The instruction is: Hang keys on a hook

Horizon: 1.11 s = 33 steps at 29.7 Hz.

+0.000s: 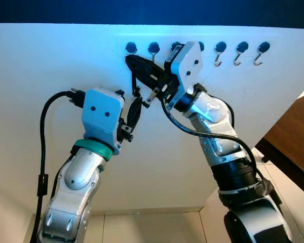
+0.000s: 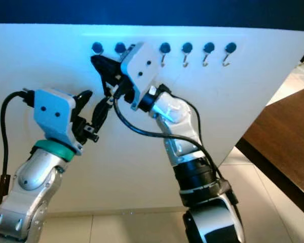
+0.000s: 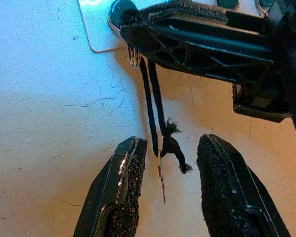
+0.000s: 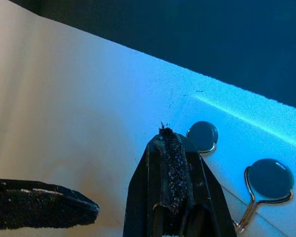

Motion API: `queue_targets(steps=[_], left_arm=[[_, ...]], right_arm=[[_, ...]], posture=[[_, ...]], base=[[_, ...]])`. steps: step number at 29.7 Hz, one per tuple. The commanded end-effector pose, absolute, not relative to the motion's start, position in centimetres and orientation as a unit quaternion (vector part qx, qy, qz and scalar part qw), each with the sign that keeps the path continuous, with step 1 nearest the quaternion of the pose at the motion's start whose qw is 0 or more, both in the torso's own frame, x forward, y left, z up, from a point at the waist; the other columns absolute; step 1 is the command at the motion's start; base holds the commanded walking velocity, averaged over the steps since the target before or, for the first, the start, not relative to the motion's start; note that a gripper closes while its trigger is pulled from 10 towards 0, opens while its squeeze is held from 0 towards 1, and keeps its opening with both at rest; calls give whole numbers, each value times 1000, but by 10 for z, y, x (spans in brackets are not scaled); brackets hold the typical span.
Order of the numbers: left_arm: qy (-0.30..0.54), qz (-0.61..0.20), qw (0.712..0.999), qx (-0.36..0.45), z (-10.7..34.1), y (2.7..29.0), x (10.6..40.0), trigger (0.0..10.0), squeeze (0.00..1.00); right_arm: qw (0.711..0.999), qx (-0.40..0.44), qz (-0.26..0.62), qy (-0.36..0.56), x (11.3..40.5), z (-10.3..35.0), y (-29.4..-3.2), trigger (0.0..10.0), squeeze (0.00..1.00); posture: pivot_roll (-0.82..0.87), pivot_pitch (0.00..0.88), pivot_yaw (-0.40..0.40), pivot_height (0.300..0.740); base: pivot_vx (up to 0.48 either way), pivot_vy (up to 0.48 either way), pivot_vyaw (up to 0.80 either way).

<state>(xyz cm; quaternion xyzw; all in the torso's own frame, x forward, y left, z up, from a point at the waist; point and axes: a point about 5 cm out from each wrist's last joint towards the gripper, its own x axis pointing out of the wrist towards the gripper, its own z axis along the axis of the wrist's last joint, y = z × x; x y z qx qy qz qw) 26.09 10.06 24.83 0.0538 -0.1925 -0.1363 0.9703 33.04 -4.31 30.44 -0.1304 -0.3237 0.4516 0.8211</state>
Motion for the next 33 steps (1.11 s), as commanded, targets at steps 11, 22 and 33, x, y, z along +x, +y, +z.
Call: queue_targets(steps=[11, 22, 33], left_arm=[[-185, -142, 971, 52, 246, 99, 260, 10000, 0], [-182, -141, 972, 51, 244, 99, 260, 10000, 0], [-181, -143, 972, 51, 244, 99, 260, 10000, 0]], right_arm=[[801, -124, 469, -351, 320, 313, -31, 10000, 0], [818, -200, 445, -305, 334, 294, -28, 10000, 0], [821, -218, 428, -308, 337, 295, -36, 10000, 0]], posture=[[-20, 4, 57, 740], [-17, 7, 57, 740], [-20, 9, 62, 740]], base=[[0, 0, 0], [0, 0, 0], [0, 0, 0]])
